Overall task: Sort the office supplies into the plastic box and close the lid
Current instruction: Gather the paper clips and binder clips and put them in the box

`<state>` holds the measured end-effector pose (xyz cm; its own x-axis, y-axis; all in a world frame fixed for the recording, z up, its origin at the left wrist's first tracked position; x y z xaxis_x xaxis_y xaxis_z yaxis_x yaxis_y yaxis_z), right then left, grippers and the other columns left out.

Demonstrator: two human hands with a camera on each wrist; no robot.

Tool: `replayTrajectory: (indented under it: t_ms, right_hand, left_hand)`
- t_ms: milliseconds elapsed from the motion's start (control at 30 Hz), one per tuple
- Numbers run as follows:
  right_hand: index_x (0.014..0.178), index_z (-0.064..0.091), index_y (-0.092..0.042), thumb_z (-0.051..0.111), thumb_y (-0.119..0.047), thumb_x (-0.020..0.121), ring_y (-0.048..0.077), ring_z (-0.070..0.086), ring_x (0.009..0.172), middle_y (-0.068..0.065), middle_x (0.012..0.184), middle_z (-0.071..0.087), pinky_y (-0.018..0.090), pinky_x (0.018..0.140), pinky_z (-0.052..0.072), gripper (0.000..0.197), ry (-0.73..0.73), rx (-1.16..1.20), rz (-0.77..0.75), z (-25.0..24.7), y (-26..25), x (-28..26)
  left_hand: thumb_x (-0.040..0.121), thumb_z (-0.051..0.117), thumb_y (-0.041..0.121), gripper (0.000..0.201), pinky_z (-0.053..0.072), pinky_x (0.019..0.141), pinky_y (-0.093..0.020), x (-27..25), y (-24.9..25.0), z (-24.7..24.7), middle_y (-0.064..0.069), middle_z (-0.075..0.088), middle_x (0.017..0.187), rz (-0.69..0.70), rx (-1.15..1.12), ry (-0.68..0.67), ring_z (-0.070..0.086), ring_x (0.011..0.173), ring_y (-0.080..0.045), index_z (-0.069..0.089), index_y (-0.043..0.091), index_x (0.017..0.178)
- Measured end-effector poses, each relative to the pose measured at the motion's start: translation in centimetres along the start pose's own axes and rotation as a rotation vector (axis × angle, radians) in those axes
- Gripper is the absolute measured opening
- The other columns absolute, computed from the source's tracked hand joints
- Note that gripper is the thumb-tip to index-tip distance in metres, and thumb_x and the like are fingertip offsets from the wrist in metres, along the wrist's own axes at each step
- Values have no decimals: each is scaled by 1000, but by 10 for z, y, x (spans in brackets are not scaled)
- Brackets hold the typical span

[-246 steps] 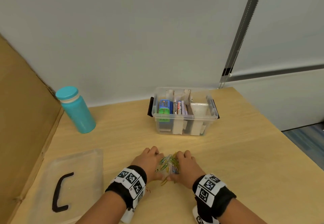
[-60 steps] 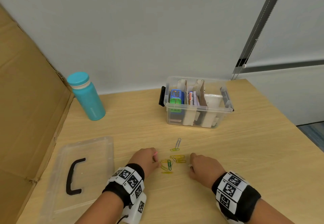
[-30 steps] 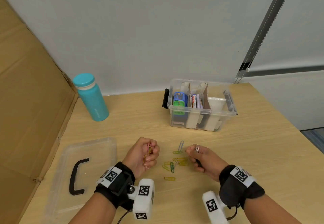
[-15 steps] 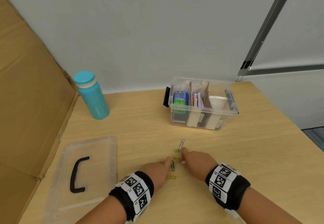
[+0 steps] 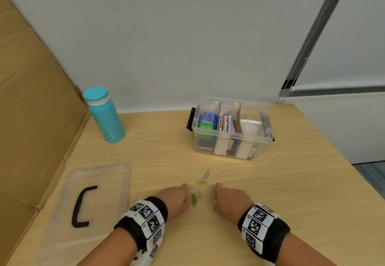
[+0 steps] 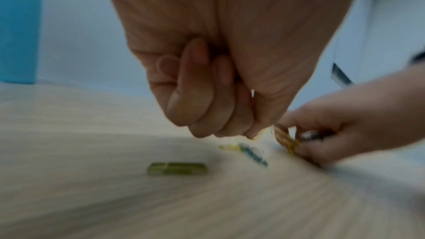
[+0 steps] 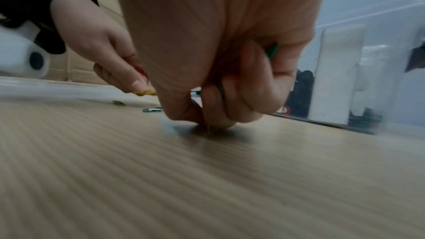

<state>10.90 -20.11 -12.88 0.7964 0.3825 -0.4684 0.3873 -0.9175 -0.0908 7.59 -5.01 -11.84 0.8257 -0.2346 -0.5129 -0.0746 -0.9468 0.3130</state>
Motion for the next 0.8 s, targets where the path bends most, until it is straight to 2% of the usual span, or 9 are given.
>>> replayTrajectory:
  t_ms: [100, 200, 267, 367, 500, 567, 667, 733, 800]
  right_hand:
    - [128, 36, -7, 40, -21, 94, 29, 61, 102, 12, 115, 61, 31, 71, 39, 37, -35, 90, -7, 1, 15, -3]
    - [126, 37, -5, 42, -26, 95, 28, 59, 100, 12, 112, 59, 29, 72, 36, 38, -88, 190, -58, 0, 26, -8]
    - [113, 41, -10, 42, -29, 96, 22, 52, 86, 6, 97, 54, 26, 69, 35, 25, -92, 256, -119, -5, 37, -12]
    - [81, 37, -23, 45, -29, 96, 12, 40, 65, -5, 74, 43, 23, 58, 32, 18, 28, 427, -152, -42, 64, -20]
    - [80, 42, -14, 48, -26, 94, 17, 40, 61, 5, 71, 45, 31, 57, 31, 19, 297, 612, -124, -123, 108, -26]
    - [83, 46, -10, 49, -27, 93, 20, 42, 60, 8, 70, 49, 32, 57, 34, 20, 361, 634, -104, -154, 127, -22]
    - [78, 45, -11, 50, -23, 93, 22, 51, 61, 8, 70, 55, 31, 60, 41, 19, 424, 689, -75, -178, 147, -18]
    - [72, 39, -15, 49, -19, 95, 6, 46, 49, 0, 62, 50, 15, 47, 33, 25, 432, 698, -53, -180, 155, -17]
    - [74, 39, -15, 48, -20, 96, 5, 39, 47, -2, 62, 46, 16, 45, 28, 25, 399, 691, -47, -173, 160, -15]
  left_hand:
    - [99, 35, 29, 15, 33, 56, -22, 0, 4, -17, 5, 46, 69, 61, -138, 116, 46, 63, -14, 39, 15, 96]
    - [99, 37, 26, 13, 35, 59, -22, 6, 18, -40, 4, 51, 74, 105, -208, 206, 46, 64, -13, 43, 14, 99]
    - [99, 38, 26, 12, 39, 63, -25, 12, 35, -57, 4, 51, 73, 124, -228, 253, 47, 66, -14, 43, 14, 99]
    - [99, 37, 26, 13, 40, 69, -30, 24, 67, -87, -1, 54, 79, 150, -227, 310, 50, 72, -17, 43, 16, 96]
    - [99, 37, 24, 14, 37, 60, -27, 48, 110, -130, 1, 50, 75, 151, -186, 368, 47, 69, -17, 44, 12, 98]
    - [99, 35, 20, 22, 40, 66, -29, 69, 133, -149, -6, 55, 83, 102, -147, 377, 52, 76, -22, 46, 4, 111]
    - [97, 35, 12, 30, 44, 89, -39, 111, 158, -163, -22, 58, 118, -12, -31, 341, 56, 110, -36, 45, -1, 122]
    - [94, 40, 7, 30, 45, 85, -39, 130, 173, -166, -23, 60, 119, -31, 82, 321, 58, 111, -38, 47, -1, 121]
    - [91, 47, 5, 29, 43, 76, -35, 141, 184, -168, -20, 63, 115, -34, 174, 305, 62, 105, -35, 50, -1, 120]
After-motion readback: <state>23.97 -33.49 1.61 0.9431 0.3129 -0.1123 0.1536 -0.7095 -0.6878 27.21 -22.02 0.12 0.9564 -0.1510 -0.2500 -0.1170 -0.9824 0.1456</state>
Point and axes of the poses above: each hand's wrist, its own x-axis towards the middle knuckle, its own z-axis out of the palm, y = z × x, the point moved 5 cm from there along x, towards the middle knuckle
